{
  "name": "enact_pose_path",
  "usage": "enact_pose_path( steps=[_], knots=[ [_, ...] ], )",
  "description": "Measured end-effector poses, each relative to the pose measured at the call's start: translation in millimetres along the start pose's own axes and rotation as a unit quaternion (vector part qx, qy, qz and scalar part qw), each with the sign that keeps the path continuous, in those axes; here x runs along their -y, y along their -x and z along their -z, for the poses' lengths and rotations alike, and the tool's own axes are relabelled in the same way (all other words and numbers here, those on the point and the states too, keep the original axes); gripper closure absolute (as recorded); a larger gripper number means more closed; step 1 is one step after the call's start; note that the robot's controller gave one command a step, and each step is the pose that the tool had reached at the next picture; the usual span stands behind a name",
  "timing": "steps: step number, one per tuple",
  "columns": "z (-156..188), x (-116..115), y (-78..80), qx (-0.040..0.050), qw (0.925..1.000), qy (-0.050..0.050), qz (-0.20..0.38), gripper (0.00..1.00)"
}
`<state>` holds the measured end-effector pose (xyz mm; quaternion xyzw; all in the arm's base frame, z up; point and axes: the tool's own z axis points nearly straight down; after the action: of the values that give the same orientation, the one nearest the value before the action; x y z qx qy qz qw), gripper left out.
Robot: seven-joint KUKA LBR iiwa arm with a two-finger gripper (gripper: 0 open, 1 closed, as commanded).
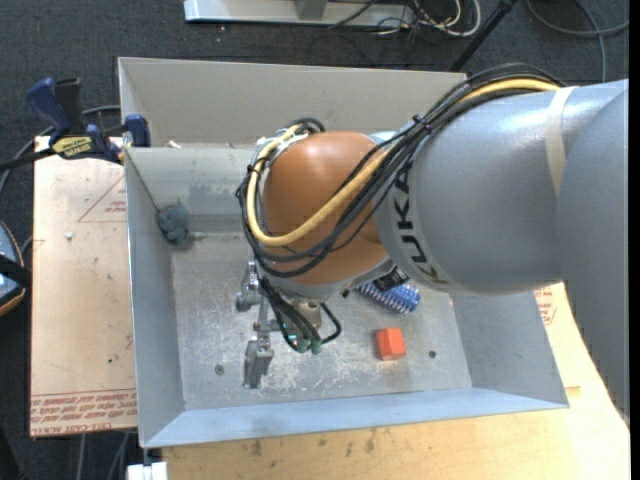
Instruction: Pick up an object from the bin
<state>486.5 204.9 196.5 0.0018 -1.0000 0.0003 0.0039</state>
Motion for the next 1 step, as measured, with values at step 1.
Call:
enact_pose_path(
  steps=[1],
  knots=[
    [-56.1,104.1,4.0,0.0012,0.9998,-0.002,0.022,0.00]
  ],
)
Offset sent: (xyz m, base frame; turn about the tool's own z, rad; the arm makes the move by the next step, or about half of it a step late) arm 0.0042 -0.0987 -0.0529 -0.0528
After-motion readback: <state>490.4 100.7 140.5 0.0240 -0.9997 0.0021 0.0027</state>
